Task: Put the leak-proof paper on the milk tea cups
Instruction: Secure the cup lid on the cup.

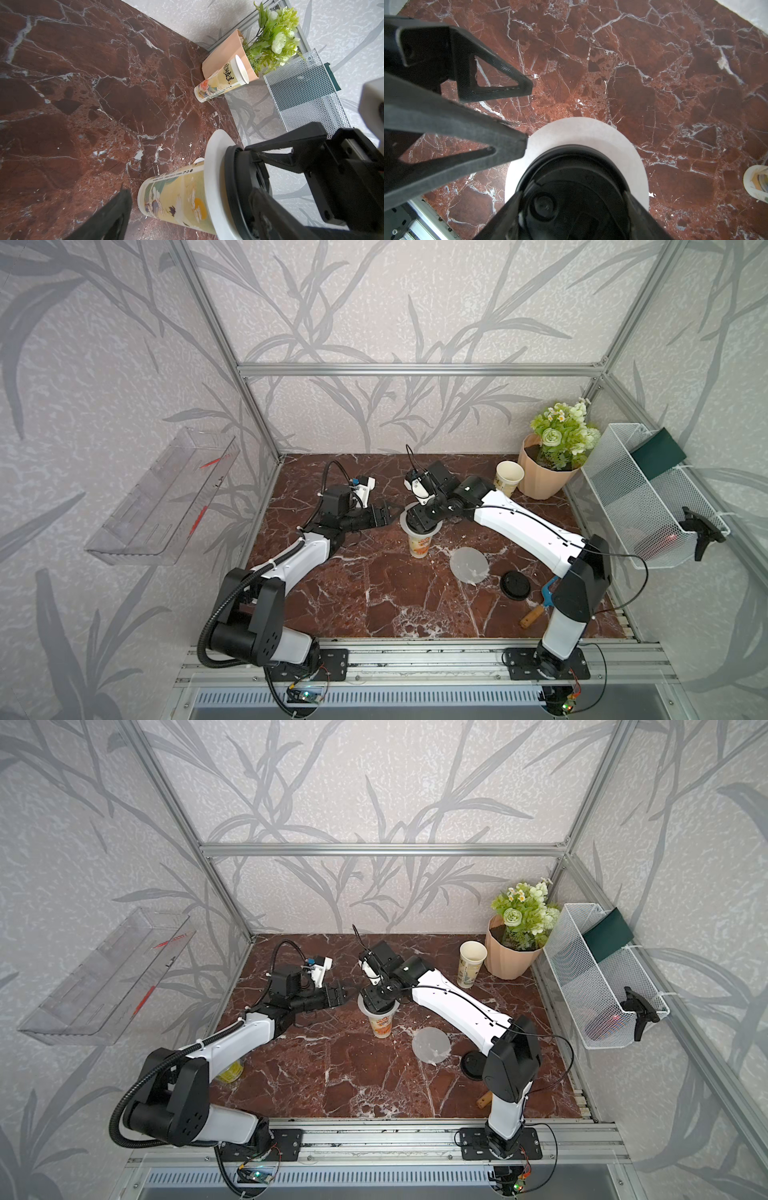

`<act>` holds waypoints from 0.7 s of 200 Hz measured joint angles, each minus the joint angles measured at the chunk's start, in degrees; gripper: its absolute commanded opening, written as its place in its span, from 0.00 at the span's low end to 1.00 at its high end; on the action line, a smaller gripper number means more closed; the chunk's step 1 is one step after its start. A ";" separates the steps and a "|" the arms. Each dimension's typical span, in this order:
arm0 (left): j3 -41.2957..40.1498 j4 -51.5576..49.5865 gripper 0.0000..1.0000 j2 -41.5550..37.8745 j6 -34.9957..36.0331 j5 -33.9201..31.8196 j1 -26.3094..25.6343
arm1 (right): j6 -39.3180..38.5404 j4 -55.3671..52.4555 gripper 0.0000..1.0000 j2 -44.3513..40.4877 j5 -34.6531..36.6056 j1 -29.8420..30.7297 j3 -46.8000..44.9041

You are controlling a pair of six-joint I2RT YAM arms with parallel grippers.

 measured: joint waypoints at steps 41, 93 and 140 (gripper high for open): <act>0.74 -0.07 0.90 1.16 0.02 0.15 -0.15 | -0.26 0.07 0.71 0.02 -0.07 0.00 -0.42; 1.46 -0.28 0.90 1.77 0.13 0.17 -0.44 | -0.61 0.17 0.74 0.13 -0.48 0.00 -0.61; 2.69 -1.16 0.90 2.43 0.33 0.17 -0.61 | -0.85 0.57 0.75 0.13 -0.66 0.00 -0.96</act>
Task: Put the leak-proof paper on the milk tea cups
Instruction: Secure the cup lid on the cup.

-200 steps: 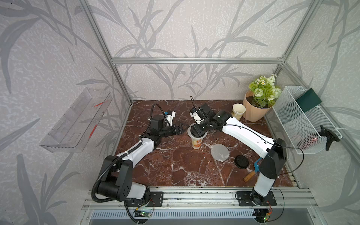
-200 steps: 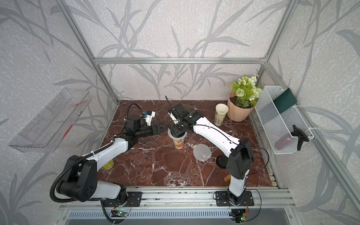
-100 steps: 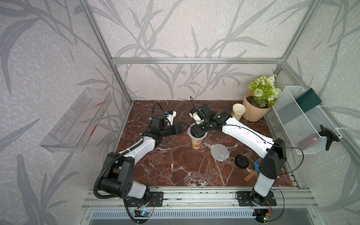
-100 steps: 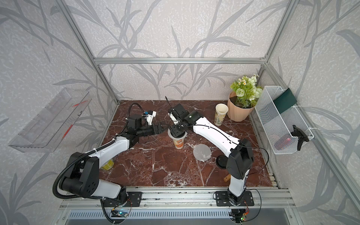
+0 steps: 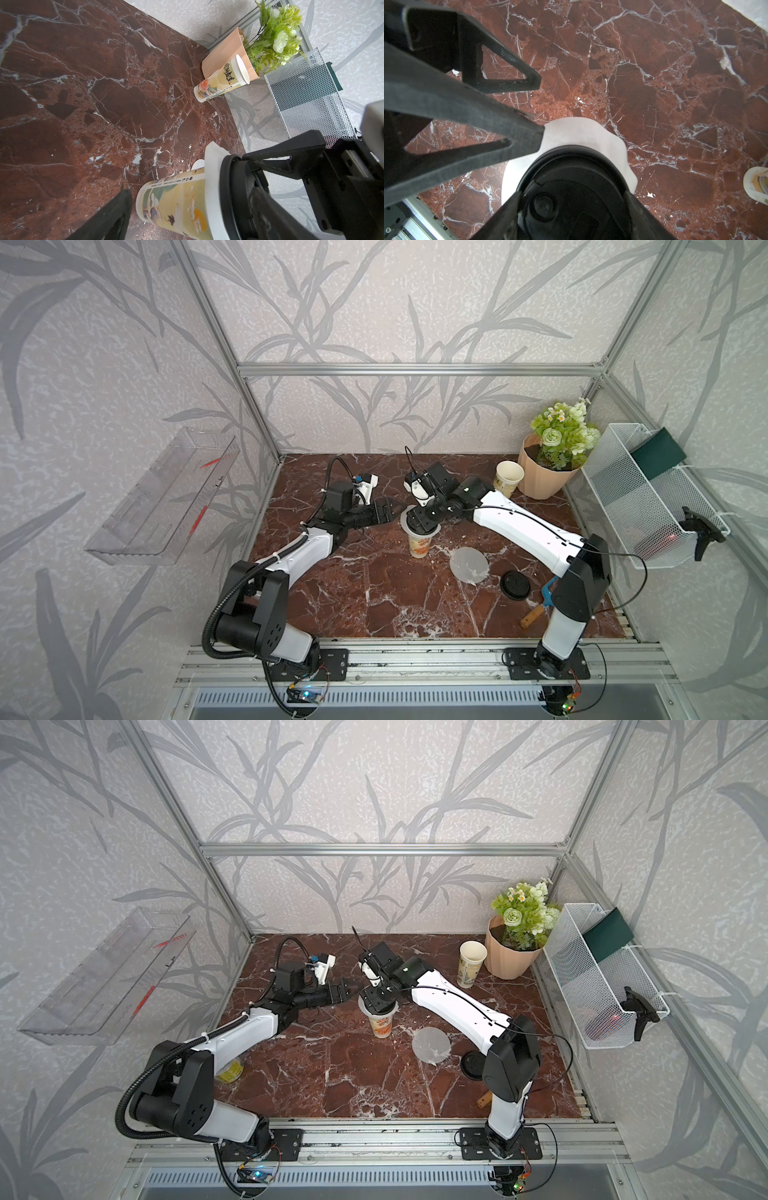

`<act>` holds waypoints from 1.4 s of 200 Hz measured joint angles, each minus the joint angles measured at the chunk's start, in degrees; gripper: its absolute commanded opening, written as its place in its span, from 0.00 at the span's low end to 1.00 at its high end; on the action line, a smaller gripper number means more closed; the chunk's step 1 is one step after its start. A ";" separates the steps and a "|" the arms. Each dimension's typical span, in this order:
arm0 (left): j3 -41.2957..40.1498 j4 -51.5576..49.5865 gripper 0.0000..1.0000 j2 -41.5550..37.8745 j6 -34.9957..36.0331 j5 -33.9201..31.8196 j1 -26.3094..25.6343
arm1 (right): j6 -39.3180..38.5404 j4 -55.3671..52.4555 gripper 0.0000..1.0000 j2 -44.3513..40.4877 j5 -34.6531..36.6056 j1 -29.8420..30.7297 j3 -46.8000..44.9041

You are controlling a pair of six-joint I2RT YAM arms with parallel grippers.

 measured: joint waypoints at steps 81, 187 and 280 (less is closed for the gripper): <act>3.69 -3.93 0.90 2.64 2.60 -0.31 -1.97 | 0.07 5.70 0.77 -0.87 -0.61 0.00 -3.39; 5.88 -6.69 0.90 4.39 5.05 -0.72 -3.56 | 0.76 15.23 0.78 -6.64 -0.94 0.00 -13.60; 6.64 -5.05 0.82 6.08 5.51 -0.50 -4.26 | 1.88 23.69 0.79 -10.03 -0.90 -0.04 -20.94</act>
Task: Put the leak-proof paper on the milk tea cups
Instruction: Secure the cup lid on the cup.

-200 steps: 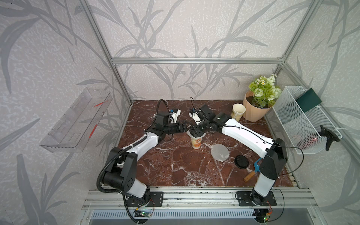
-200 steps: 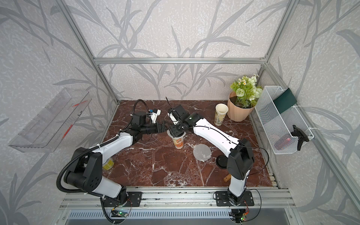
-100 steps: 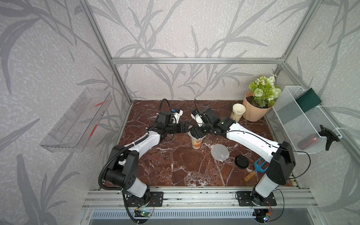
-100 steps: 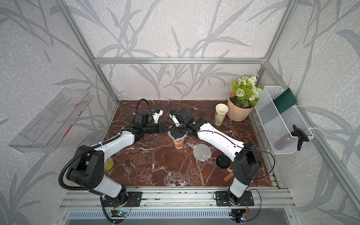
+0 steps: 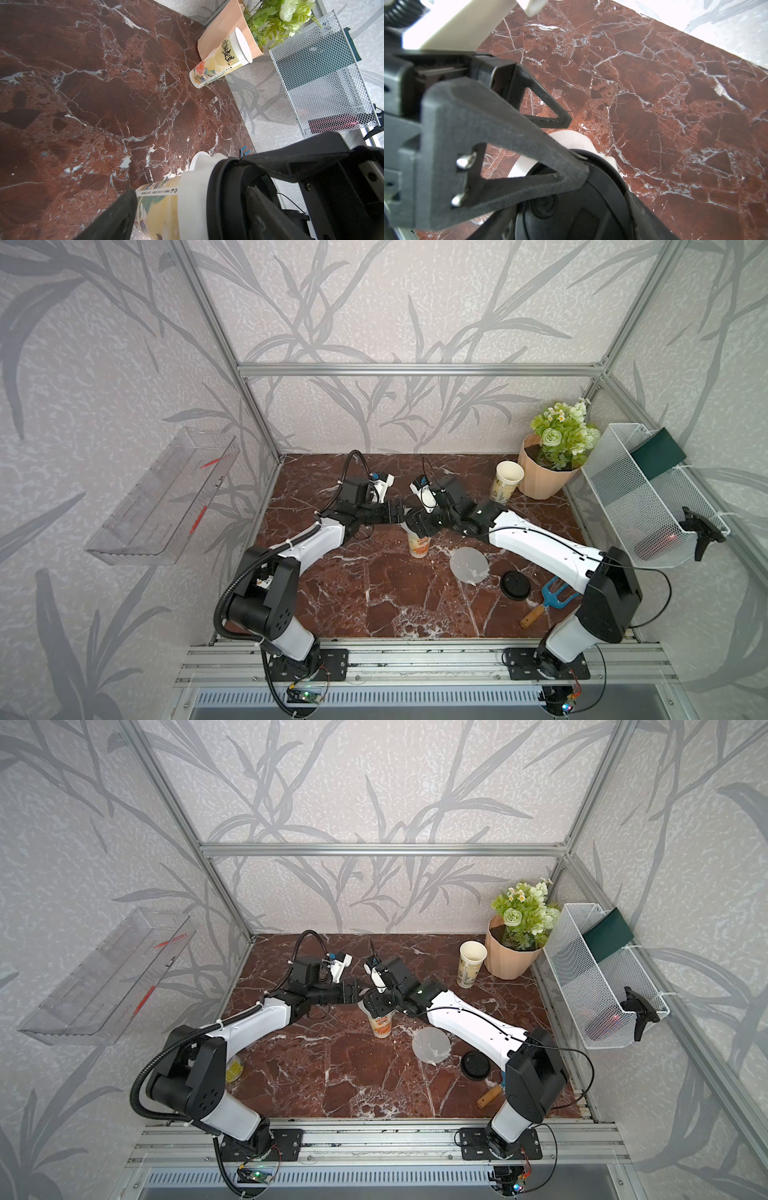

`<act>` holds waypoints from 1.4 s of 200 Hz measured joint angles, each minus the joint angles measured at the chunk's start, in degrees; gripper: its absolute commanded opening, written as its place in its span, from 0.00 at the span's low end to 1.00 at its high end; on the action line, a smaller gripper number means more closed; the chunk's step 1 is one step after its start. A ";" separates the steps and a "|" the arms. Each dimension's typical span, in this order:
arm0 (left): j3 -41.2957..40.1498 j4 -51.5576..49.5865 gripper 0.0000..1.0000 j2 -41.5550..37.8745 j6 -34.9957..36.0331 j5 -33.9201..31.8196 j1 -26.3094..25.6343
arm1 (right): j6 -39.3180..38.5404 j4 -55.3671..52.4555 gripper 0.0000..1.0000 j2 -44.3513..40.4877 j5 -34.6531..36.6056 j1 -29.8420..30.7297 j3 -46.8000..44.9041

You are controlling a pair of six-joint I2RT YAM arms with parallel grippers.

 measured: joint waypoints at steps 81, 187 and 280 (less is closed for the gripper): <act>-1.64 3.74 0.75 0.02 -0.24 0.57 -0.07 | 0.63 8.15 0.82 -2.89 -0.81 0.00 -6.58; -1.77 3.65 0.74 -0.15 -0.26 1.09 -0.11 | -0.44 7.58 0.83 -3.41 -0.57 0.00 -6.56; -1.14 1.62 0.74 -0.48 -0.68 1.09 -0.17 | -2.27 4.17 0.84 -2.60 -1.07 0.00 -4.00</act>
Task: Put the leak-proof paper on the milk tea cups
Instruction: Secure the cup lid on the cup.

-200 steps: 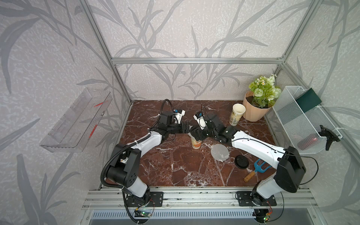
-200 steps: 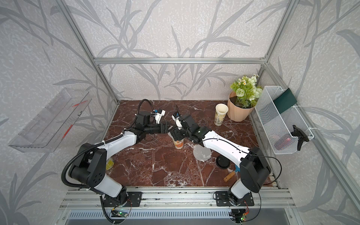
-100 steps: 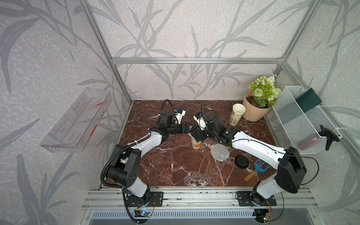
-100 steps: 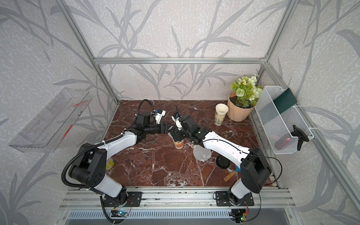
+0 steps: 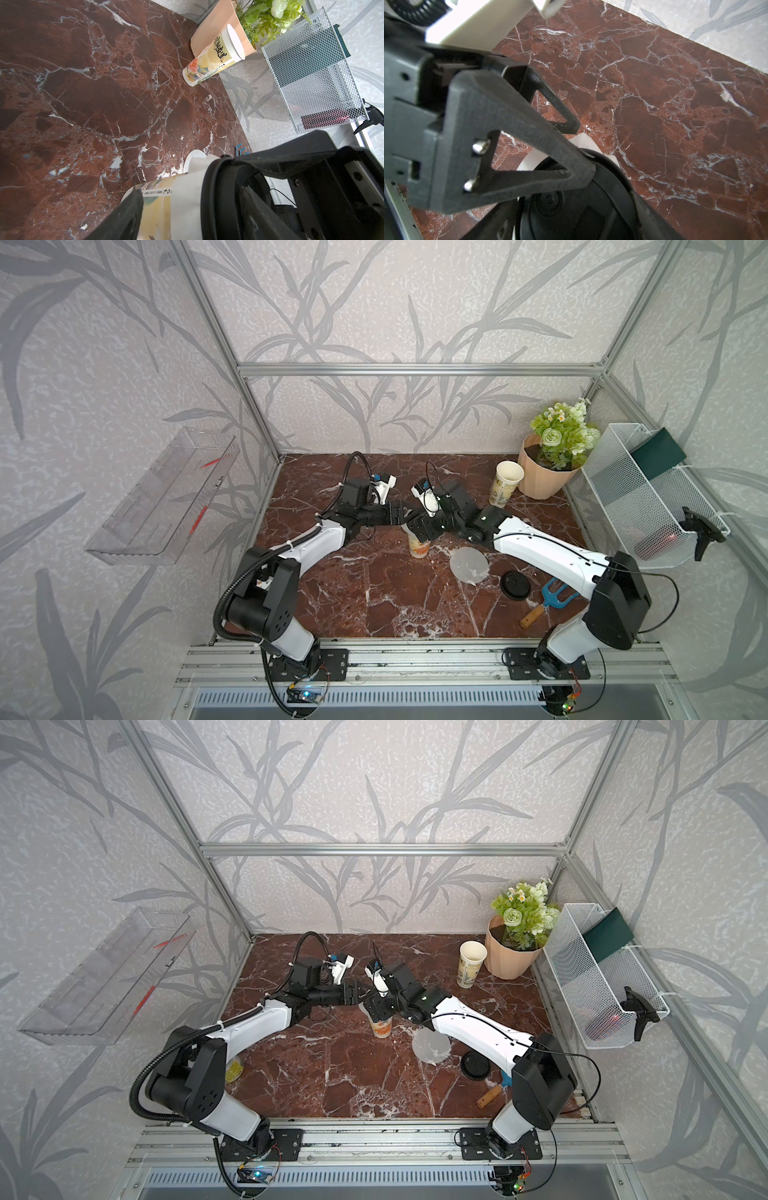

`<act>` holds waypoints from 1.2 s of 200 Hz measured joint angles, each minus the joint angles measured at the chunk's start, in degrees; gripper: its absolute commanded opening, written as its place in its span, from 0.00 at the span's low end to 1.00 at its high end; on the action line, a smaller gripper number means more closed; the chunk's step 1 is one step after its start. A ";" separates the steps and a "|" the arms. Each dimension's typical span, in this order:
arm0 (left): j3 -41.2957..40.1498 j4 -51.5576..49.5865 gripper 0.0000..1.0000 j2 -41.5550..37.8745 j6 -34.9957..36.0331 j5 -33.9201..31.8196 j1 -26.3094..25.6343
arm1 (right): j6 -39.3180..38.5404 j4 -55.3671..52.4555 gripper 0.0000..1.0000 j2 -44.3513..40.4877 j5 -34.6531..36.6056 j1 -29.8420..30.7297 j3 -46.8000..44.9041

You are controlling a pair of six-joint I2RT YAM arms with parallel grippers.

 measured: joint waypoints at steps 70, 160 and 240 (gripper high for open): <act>0.00 -1.01 0.74 -0.61 0.00 -0.50 0.02 | -1.95 -1.31 0.86 0.24 -0.31 0.07 0.55; 0.00 -1.90 0.71 -1.22 0.02 -0.68 0.02 | -2.54 -3.48 0.86 0.28 0.50 0.35 1.46; -0.15 -1.29 0.64 -1.25 0.02 -0.42 0.13 | -2.80 -3.28 0.86 0.50 0.74 0.39 1.49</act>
